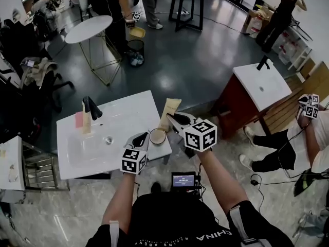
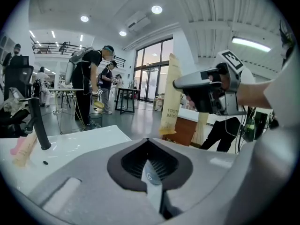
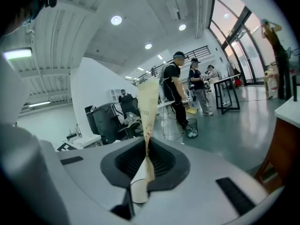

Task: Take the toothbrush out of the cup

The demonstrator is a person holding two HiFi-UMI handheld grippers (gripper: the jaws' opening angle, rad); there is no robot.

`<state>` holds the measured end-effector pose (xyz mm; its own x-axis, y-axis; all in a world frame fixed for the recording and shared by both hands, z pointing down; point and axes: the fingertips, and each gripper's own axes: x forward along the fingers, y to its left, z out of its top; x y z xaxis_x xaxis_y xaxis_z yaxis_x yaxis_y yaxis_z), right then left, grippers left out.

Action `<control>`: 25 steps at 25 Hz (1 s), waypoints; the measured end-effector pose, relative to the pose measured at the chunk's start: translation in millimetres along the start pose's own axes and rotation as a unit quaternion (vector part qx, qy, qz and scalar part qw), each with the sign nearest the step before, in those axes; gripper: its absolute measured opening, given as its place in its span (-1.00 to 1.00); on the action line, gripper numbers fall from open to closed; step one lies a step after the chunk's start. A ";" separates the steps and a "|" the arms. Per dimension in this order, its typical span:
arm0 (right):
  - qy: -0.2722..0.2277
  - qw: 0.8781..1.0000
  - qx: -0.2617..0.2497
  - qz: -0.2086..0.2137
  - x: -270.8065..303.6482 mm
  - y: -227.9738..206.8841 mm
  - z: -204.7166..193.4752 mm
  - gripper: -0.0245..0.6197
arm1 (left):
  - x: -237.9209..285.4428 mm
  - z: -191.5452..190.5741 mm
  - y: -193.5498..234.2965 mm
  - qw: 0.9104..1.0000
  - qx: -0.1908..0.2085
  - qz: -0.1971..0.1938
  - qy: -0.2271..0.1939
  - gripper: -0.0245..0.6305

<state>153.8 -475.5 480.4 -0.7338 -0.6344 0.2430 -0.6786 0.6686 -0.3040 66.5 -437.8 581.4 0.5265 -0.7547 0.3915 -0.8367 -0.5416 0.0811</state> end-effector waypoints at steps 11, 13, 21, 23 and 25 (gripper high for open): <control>0.023 0.991 -0.014 -0.133 -33.8 -54.7 -35.2 -0.83 | 3.0 -2.8 -10.1 1.000 0.003 -0.016 0.009 -0.90; 0.039 0.990 -0.007 -0.137 -33.5 -54.9 -49.7 -0.83 | 3.4 -5.5 -11.8 1.000 0.001 -0.018 0.012 -0.90; 0.061 0.990 0.004 -0.126 -29.3 -43.4 -81.1 -0.83 | 0.6 -13.9 -15.6 1.000 0.001 -0.017 0.020 -0.90; 0.063 0.990 0.005 -0.124 -27.5 -42.0 -82.9 -0.83 | 0.1 -14.1 -15.7 1.000 0.001 -0.017 0.020 -0.90; 0.065 0.990 0.004 -0.122 -25.7 -40.5 -83.2 -0.83 | -0.9 -13.6 -15.1 1.000 0.000 -0.015 0.019 -0.90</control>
<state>197.7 -454.0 563.1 -0.5469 -0.7209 0.4257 -0.8359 0.4985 -0.2298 76.6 -423.9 592.3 0.5452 -0.7233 0.4239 -0.8206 -0.5638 0.0934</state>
